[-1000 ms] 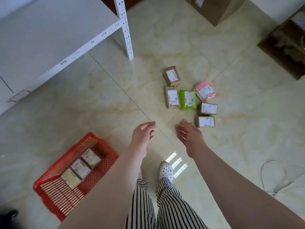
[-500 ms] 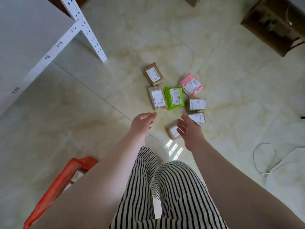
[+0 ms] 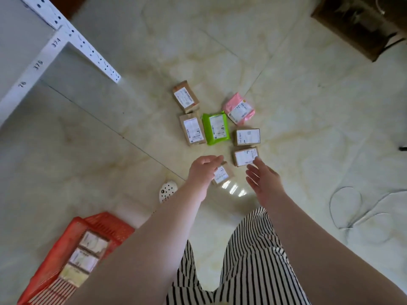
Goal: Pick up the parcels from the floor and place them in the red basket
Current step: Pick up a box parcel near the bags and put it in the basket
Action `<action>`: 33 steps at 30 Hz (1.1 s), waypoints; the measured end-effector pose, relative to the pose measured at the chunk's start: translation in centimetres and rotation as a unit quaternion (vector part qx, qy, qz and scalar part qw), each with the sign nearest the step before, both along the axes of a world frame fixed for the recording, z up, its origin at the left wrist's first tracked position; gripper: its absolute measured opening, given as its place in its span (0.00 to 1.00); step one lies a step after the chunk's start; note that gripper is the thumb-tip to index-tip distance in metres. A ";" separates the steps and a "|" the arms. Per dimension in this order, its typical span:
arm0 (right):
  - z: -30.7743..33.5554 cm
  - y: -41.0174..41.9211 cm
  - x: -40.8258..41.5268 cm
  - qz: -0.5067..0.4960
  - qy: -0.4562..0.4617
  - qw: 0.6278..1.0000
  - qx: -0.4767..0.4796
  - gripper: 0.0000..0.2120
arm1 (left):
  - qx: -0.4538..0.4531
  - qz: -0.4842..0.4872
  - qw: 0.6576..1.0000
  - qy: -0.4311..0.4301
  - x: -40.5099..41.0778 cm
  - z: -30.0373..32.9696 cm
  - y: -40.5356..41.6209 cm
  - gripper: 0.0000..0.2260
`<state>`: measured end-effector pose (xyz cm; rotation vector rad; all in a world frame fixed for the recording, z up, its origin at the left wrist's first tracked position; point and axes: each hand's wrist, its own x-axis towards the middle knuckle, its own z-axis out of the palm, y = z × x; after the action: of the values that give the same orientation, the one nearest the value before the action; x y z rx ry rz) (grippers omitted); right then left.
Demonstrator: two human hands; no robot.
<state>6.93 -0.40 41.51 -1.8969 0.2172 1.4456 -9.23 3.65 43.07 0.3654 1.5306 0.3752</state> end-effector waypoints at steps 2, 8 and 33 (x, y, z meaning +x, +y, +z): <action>0.2 0.2 1.7 0.031 -0.004 1.000 0.002 0.15 | 0.006 0.010 1.000 0.006 1.8 0.0 0.1 0.17; -1.4 -0.3 9.4 0.240 -0.012 0.971 -0.003 0.08 | -0.001 0.114 0.991 0.073 9.2 -2.8 -4.3 0.18; -40.8 -4.3 8.0 0.553 -0.048 0.826 -0.091 0.32 | -0.097 0.167 0.968 0.158 9.9 -41.5 -12.9 0.31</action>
<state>14.95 -4.68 0.74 -2.3626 -1.0040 2.0542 0.71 -9.22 1.56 0.0082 1.9325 0.4391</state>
